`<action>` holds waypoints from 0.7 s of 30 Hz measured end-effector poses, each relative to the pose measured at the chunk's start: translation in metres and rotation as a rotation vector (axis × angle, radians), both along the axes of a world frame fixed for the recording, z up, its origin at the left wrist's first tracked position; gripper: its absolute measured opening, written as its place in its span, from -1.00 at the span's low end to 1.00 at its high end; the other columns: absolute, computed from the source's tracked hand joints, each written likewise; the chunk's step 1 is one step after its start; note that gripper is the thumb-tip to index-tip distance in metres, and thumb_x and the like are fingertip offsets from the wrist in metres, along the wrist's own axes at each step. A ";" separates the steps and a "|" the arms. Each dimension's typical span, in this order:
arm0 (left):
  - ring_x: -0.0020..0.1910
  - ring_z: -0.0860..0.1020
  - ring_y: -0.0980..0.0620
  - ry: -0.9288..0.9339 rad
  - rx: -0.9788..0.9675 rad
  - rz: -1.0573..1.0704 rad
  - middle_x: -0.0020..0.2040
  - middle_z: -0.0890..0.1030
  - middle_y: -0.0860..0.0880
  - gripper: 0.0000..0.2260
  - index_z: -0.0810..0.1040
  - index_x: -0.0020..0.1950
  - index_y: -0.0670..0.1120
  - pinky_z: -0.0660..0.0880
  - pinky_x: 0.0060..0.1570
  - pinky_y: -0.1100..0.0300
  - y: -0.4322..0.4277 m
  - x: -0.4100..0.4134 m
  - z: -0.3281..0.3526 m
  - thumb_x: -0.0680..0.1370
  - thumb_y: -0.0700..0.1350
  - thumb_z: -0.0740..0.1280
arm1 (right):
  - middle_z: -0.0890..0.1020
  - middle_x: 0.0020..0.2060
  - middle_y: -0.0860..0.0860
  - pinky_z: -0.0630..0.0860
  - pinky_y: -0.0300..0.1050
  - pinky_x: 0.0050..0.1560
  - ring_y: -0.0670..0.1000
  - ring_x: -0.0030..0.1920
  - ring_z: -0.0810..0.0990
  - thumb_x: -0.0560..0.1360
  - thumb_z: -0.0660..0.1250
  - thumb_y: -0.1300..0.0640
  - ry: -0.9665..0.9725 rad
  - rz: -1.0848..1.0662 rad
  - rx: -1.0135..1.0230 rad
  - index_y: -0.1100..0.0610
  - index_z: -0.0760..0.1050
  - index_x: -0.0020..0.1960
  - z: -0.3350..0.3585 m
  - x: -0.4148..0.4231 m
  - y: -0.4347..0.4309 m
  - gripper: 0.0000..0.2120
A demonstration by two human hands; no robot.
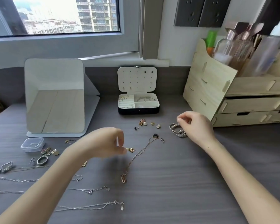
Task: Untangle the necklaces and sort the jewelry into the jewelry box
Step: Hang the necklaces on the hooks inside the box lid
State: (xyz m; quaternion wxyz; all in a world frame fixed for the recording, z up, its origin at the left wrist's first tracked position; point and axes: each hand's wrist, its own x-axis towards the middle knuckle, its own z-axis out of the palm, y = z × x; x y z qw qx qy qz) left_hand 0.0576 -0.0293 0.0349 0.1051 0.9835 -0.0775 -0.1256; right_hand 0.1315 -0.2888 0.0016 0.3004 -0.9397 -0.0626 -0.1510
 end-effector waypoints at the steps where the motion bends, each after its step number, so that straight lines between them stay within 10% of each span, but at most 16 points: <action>1: -0.28 0.41 0.13 -0.033 -0.026 0.031 -0.26 0.42 0.16 -0.85 0.44 -0.11 0.06 0.30 -0.35 0.26 0.002 0.006 0.002 0.50 0.10 0.33 | 0.59 -0.29 -0.04 0.36 -0.14 -0.20 0.00 -0.22 0.49 0.48 0.32 0.15 -0.006 -0.007 0.021 0.03 0.59 -0.17 0.001 0.002 -0.003 -0.90; 21: -0.08 0.53 -0.11 -0.759 -0.383 0.292 -0.06 0.56 -0.10 -0.86 0.61 -0.09 -0.15 0.45 -0.08 0.11 0.013 0.160 0.048 0.49 -0.28 0.26 | 0.64 -0.10 0.04 0.43 -0.14 -0.11 0.05 -0.06 0.56 0.51 0.30 0.15 -0.264 0.127 0.040 0.15 0.62 -0.04 0.071 0.103 0.109 -0.86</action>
